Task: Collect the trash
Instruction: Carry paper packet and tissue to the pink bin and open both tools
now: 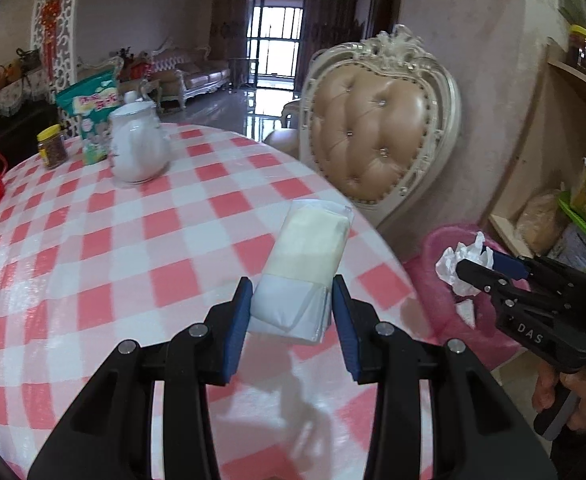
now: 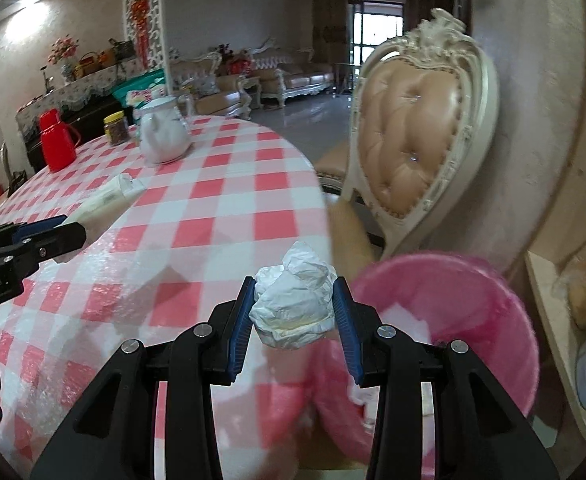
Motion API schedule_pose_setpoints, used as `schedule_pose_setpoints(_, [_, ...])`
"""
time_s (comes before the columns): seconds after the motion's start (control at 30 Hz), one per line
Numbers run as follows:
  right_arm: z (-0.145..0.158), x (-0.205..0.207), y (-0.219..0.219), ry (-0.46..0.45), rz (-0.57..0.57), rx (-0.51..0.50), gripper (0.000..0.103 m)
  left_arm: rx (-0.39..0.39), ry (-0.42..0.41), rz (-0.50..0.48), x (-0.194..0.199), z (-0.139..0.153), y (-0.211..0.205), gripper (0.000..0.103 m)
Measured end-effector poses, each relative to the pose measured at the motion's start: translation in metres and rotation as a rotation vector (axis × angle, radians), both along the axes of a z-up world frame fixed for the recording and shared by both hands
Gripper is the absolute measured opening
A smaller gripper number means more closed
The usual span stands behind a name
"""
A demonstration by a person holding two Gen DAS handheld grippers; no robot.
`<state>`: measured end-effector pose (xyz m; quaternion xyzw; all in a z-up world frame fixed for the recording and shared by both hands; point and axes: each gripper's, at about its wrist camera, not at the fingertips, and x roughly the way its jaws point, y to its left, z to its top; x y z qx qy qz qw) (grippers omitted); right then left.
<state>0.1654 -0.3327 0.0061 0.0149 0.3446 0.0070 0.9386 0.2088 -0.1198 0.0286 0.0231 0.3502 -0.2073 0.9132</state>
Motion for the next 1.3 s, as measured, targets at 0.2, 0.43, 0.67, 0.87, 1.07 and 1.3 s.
schedule_pose_setpoints(0.2, [0.000,-0.014,-0.031,-0.005,-0.043,0.000,0.038,-0.011,0.001,-0.051,-0.010,0.002,-0.043,0.039])
schedule_pose_setpoints(0.43, [-0.002,-0.025,-0.069,-0.004,-0.093,0.009,0.038,-0.014,0.005,-0.098,-0.017,0.003,-0.087,0.039])
schedule_pose_setpoints(0.67, [-0.005,-0.031,-0.098,0.000,-0.127,0.015,0.038,-0.015,0.011,-0.140,-0.020,0.000,-0.125,0.039])
schedule_pose_setpoints(0.87, [-0.011,-0.036,-0.119,0.006,-0.154,0.016,0.038,-0.015,0.024,-0.164,-0.021,-0.004,-0.151,0.039])
schedule_pose_setpoints(1.07, [-0.014,-0.038,-0.133,0.009,-0.172,0.023,0.038,-0.016,0.039,-0.190,-0.021,-0.008,-0.174,0.039])
schedule_pose_setpoints(1.3, [-0.020,-0.040,-0.146,0.018,-0.185,0.034,0.038,-0.016,0.062,-0.213,-0.017,-0.015,-0.195,0.039])
